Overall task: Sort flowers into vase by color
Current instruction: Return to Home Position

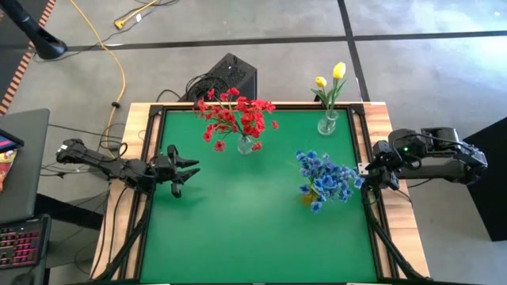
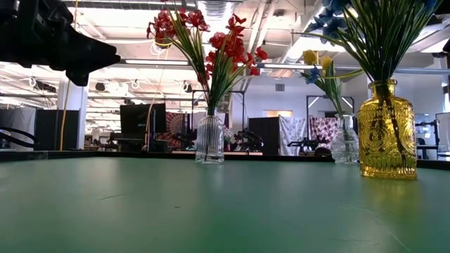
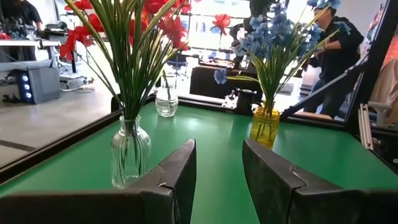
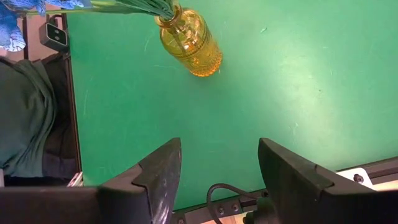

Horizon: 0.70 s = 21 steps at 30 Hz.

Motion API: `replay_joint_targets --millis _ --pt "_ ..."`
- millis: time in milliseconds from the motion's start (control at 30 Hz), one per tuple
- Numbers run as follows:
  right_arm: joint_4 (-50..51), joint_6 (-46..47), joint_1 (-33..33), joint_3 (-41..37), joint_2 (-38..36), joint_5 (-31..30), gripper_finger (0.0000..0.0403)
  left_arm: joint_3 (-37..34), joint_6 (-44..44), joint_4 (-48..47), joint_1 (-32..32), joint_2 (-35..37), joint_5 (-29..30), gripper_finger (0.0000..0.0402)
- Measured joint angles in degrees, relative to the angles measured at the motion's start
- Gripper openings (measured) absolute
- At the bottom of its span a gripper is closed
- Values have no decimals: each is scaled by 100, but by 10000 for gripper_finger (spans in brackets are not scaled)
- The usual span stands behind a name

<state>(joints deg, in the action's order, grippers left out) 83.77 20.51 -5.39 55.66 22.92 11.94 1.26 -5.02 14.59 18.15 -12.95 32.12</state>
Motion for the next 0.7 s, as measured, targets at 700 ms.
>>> replay_joint_targets --millis 700 --pt "0 0 0 0 0 0 239 2 3 -11 0 0 -42 119"
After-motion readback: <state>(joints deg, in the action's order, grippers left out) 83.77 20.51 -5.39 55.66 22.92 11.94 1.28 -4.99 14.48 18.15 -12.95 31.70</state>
